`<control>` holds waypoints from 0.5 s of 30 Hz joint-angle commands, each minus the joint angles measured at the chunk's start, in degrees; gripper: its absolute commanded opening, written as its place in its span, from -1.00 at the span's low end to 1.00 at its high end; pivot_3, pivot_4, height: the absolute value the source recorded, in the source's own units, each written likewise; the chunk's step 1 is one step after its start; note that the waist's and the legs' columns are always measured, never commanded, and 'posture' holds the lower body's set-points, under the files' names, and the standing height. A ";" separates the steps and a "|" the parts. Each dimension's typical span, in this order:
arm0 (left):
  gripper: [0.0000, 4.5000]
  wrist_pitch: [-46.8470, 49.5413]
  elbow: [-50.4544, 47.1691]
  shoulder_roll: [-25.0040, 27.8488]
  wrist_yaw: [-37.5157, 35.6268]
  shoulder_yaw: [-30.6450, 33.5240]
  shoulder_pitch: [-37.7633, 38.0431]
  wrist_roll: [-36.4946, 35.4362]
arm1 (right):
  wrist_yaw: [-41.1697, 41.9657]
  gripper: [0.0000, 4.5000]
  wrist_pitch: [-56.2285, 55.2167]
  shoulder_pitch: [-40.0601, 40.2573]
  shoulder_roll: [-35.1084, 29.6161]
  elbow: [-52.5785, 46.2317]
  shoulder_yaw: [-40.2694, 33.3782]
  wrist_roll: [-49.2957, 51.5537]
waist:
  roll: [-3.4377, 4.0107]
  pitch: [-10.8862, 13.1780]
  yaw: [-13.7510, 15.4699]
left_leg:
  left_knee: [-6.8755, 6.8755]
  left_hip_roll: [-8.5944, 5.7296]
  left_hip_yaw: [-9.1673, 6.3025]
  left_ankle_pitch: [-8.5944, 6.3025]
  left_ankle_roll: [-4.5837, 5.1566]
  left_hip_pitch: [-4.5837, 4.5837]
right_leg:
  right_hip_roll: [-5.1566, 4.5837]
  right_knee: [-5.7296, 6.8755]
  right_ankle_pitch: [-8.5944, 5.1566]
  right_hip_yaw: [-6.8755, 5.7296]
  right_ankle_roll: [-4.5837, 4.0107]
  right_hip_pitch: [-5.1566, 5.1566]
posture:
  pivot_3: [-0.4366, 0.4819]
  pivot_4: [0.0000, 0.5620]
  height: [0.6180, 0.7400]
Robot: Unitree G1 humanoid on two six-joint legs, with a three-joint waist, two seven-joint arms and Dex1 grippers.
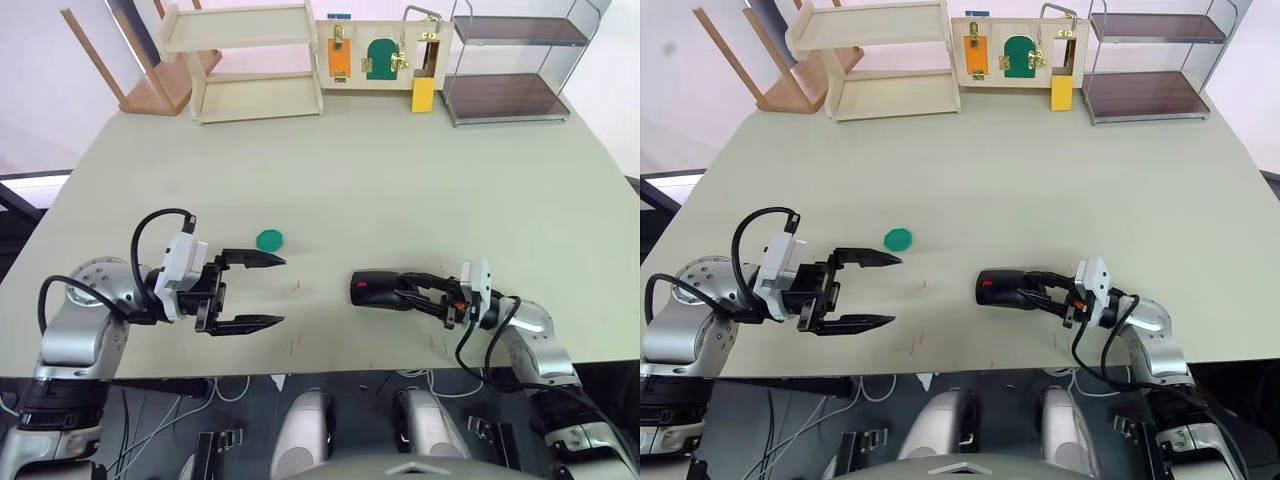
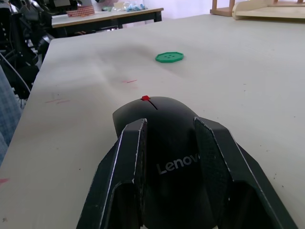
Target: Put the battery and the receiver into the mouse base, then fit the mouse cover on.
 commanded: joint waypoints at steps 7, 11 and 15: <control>1.00 -0.36 -0.57 -0.13 2.82 1.65 0.88 0.38 | -1.33 -0.29 -1.70 1.48 -1.26 -0.48 -0.99 -1.00 | -0.01 -0.01 0.09 | 0.00 0.37 0.20 0.02 -0.04 0.27 | 0.41 0.04 0.11 0.21 -0.25 0.12 | -0.05 -0.47 1.00; 1.00 0.16 0.75 -1.53 8.04 2.86 1.86 1.42 | -2.99 -0.29 -1.23 1.47 -3.97 -4.12 -5.95 1.63 | 0.03 0.01 0.14 | -0.02 0.57 0.46 0.03 -0.05 0.41 | 0.58 0.07 0.17 0.43 -0.34 0.11 | -0.05 -0.47 1.00; 1.00 0.90 1.33 -2.71 11.19 3.96 4.07 1.24 | -3.13 -0.29 -0.10 2.99 -7.41 -5.74 -9.19 3.10 | 0.01 0.01 0.15 | -0.02 0.58 0.57 0.03 -0.05 0.44 | 0.58 0.08 0.17 0.56 -0.35 0.09 | -0.05 -0.47 1.00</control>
